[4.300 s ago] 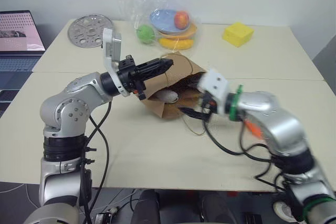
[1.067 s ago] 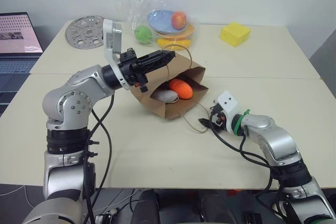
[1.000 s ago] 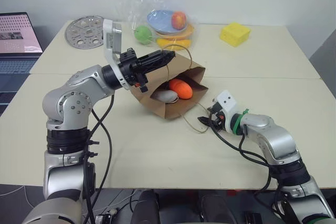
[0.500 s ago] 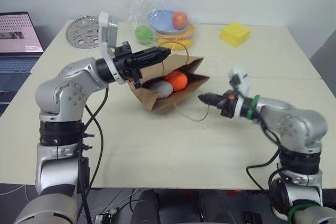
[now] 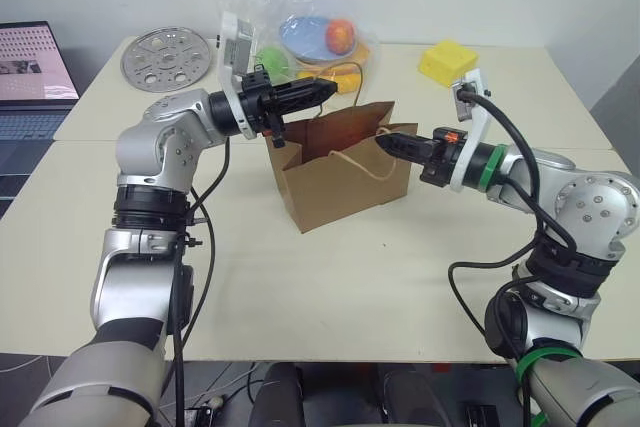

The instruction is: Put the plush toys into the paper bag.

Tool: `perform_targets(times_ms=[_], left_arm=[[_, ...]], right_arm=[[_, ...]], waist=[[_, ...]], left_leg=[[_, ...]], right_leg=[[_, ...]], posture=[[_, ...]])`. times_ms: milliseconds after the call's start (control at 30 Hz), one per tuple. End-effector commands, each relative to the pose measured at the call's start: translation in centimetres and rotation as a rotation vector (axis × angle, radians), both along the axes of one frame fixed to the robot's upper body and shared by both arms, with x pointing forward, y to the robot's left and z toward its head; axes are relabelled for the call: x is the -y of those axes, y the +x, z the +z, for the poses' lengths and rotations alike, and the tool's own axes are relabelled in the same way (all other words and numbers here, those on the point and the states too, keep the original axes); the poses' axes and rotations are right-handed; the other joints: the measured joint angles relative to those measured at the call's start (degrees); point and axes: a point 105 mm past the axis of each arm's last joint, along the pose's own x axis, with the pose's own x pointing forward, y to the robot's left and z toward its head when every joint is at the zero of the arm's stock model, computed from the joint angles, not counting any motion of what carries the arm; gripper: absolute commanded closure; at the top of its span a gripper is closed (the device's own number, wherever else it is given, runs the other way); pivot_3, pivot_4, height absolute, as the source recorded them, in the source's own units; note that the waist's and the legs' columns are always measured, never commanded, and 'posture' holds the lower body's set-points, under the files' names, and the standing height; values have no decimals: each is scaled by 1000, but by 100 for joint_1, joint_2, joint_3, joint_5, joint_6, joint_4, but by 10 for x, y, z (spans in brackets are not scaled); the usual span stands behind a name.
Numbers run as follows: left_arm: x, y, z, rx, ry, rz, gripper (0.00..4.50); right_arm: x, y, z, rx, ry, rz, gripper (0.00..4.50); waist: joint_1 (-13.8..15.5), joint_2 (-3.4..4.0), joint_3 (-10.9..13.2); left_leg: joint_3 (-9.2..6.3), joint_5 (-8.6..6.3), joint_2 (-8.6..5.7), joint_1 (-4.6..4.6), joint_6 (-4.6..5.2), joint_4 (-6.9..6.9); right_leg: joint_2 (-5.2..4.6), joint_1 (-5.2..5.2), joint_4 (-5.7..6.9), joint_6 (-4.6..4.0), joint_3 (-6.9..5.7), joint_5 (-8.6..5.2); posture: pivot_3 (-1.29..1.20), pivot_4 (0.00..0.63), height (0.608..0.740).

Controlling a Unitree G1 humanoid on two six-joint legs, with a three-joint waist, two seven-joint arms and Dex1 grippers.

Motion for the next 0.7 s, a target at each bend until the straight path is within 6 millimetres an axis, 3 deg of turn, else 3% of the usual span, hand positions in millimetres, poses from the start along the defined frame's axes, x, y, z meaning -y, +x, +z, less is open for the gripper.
perform_targets(times_ms=[33,200,500,533,700], left_arm=[[1,-1,12,43,-7,-10,4500],[-18,-7,14,77,46,30,3316],[-58,-12,9,109,108,186,375],[-64,-12,4,88,104,196,177],[-78,-16,-19,6,119,213,177]], right_arm=[[4,1,14,51,30,-30,4476],[10,-7,27,119,-19,-20,3249],[35,-31,46,213,-163,46,0],[41,-36,48,239,-196,63,0],[51,-62,42,312,-335,185,0]], waist=[[-3,0,0],[-25,2,1],[-49,7,4],[-40,7,4],[-21,7,5]], left_leg=[[0,0,0,0,0,0],[0,0,0,-1,0,1],[-3,0,1,-2,0,0],[-2,0,0,-4,0,0],[1,-2,3,-4,3,-10]], right_leg=[[0,0,0,0,0,0],[0,0,0,0,0,0],[-1,1,-3,-2,-3,-1],[-2,1,-4,-1,-2,-1],[-3,4,-30,-1,-5,-2]], posture=[[0,150,740],[0,150,740],[0,150,740],[0,150,740],[0,150,740]])
